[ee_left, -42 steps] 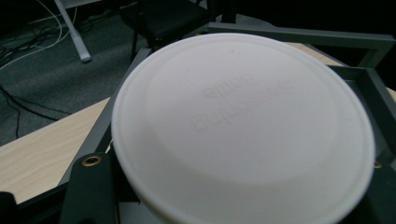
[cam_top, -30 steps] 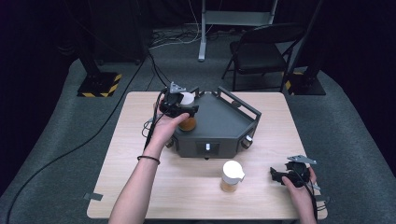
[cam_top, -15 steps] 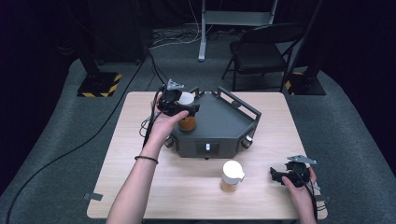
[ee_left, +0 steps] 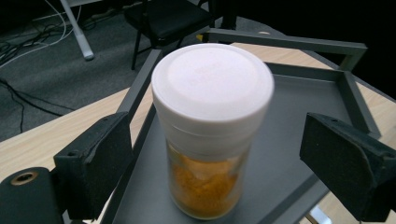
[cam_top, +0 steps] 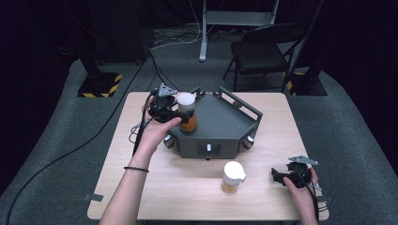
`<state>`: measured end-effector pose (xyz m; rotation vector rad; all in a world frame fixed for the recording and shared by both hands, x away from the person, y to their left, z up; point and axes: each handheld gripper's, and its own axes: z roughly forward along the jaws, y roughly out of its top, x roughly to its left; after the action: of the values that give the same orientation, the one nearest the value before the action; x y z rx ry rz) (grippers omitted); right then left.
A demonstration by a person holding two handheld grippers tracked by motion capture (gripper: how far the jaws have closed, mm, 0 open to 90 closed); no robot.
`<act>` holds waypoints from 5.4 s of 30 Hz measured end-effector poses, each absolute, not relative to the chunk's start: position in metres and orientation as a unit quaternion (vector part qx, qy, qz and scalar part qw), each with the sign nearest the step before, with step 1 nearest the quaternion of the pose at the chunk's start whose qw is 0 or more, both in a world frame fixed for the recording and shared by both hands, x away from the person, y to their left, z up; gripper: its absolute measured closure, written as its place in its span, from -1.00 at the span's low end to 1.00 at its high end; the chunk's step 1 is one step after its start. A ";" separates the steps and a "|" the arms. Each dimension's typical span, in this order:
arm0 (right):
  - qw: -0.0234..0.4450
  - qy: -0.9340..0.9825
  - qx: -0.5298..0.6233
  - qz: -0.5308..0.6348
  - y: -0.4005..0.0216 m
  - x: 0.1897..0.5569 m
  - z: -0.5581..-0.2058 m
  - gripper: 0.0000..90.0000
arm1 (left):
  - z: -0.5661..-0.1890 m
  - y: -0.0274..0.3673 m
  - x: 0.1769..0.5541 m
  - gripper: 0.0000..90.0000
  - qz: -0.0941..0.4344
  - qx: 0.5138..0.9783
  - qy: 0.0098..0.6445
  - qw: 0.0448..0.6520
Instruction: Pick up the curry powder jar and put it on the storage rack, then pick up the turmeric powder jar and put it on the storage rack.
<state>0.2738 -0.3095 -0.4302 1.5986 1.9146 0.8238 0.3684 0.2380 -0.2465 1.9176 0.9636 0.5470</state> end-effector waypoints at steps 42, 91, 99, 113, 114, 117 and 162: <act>0.255 0.705 0.588 0.303 -0.309 0.274 -0.430 -1.00 | -0.312 0.309 0.312 -0.93 0.236 0.765 0.401 0.445; 0.254 0.705 0.588 0.304 -0.309 0.274 -0.430 -1.00 | -0.433 0.355 0.275 -0.95 0.225 0.750 0.477 0.399; 0.254 0.705 0.588 0.304 -0.309 0.274 -0.430 -1.00 | -0.440 0.353 0.282 -0.95 0.212 0.757 0.492 0.373; 0.254 0.705 0.588 0.304 -0.309 0.274 -0.430 -1.00 | -0.436 0.341 0.290 -0.99 0.210 0.774 0.497 0.332; 0.254 0.705 0.588 0.304 -0.309 0.274 -0.430 -1.00 | -0.436 0.341 0.290 -0.99 0.210 0.774 0.498 0.331; 0.254 0.705 0.588 0.304 -0.309 0.274 -0.430 -1.00 | -0.436 0.341 0.291 -1.00 0.209 0.774 0.498 0.332; 0.251 0.705 0.589 0.305 -0.313 0.273 -0.428 -0.88 | -0.436 0.341 0.291 -1.00 0.208 0.774 0.498 0.332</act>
<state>0.2730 -0.3130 -0.4279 1.6020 1.9181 0.8303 0.2910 0.3412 -0.4363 2.0221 1.3008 0.5443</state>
